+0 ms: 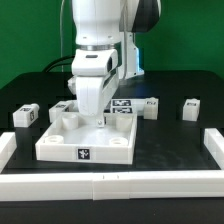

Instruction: Assemble one leg

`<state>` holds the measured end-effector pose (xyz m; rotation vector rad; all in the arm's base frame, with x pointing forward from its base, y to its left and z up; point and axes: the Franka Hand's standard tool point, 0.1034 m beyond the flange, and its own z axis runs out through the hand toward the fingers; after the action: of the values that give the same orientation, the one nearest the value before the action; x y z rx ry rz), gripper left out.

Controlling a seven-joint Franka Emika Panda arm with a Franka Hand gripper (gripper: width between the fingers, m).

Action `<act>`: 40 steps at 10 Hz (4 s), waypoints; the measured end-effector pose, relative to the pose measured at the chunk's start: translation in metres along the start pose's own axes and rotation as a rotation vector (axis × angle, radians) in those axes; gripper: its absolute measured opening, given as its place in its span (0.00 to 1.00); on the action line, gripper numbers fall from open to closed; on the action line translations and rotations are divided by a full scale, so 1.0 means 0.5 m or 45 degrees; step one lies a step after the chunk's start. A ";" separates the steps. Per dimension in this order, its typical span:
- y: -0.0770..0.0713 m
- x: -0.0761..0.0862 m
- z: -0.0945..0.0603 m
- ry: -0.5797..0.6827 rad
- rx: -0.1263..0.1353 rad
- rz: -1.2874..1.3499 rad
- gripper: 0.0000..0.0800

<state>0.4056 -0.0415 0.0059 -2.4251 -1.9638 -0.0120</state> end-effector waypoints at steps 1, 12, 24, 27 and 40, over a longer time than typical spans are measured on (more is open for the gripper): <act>0.000 0.000 0.000 0.000 0.000 0.000 0.32; 0.036 0.021 0.000 0.002 0.017 -0.168 0.07; 0.060 0.233 0.003 0.028 -0.031 -0.298 0.07; 0.088 0.253 0.003 0.016 -0.021 -0.330 0.07; 0.102 0.253 0.003 0.018 -0.029 -0.331 0.81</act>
Offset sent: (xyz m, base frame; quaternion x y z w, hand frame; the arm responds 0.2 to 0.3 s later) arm 0.0000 0.0000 0.0000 0.0000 0.0000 0.0000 1.0000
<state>0.4820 0.0715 0.0063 -2.1576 -2.2682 -0.0557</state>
